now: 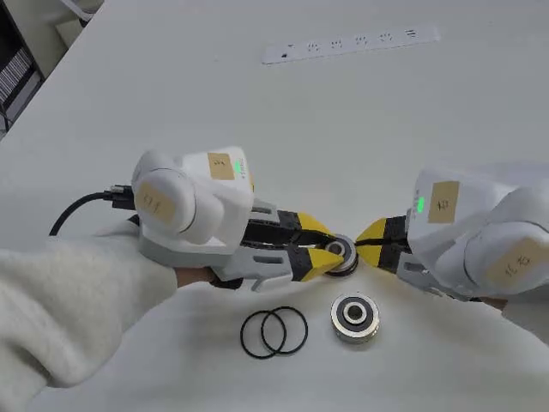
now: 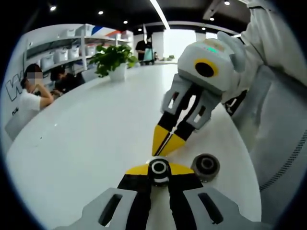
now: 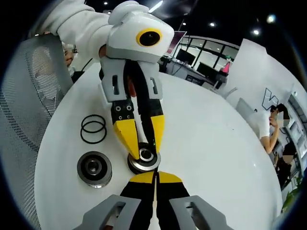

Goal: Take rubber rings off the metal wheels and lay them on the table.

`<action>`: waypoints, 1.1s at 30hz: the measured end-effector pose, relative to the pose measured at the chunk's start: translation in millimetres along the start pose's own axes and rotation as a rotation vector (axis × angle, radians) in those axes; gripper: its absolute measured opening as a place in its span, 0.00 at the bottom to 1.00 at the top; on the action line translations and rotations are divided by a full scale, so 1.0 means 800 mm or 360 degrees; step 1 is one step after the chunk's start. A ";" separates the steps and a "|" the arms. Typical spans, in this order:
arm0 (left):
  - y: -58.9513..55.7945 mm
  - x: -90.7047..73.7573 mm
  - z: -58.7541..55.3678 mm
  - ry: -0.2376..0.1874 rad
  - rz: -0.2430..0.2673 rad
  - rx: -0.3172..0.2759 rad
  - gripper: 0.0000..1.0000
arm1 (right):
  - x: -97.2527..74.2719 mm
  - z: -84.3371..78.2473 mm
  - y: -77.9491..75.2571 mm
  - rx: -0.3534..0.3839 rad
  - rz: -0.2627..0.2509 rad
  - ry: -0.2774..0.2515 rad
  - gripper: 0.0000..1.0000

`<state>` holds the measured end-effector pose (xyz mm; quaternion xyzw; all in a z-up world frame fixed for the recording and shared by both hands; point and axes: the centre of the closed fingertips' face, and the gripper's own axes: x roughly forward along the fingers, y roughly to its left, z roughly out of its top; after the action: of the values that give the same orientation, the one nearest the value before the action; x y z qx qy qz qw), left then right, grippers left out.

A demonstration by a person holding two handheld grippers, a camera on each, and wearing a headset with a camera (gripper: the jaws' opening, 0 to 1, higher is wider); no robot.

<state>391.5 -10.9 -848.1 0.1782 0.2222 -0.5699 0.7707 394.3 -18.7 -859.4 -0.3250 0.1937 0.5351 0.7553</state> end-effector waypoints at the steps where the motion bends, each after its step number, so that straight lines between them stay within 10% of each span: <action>1: 0.000 0.000 0.000 0.0000 0.0000 -0.0001 0.13 | 0.001 0.000 0.000 0.0109 0.0023 -0.0013 0.00; 17: -0.002 -0.001 0.000 -0.0057 0.0050 0.0020 0.12 | -0.008 0.004 -0.010 0.1571 0.0342 -0.0412 0.00; 33: -0.001 0.000 0.000 -0.0037 0.0030 0.0038 0.12 | -0.007 0.014 -0.004 0.1689 0.0420 -0.0454 0.00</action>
<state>391.1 -11.0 -848.2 0.1827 0.2047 -0.5674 0.7764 395.0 -15.6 -847.1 0.2018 0.3711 0.4929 0.7607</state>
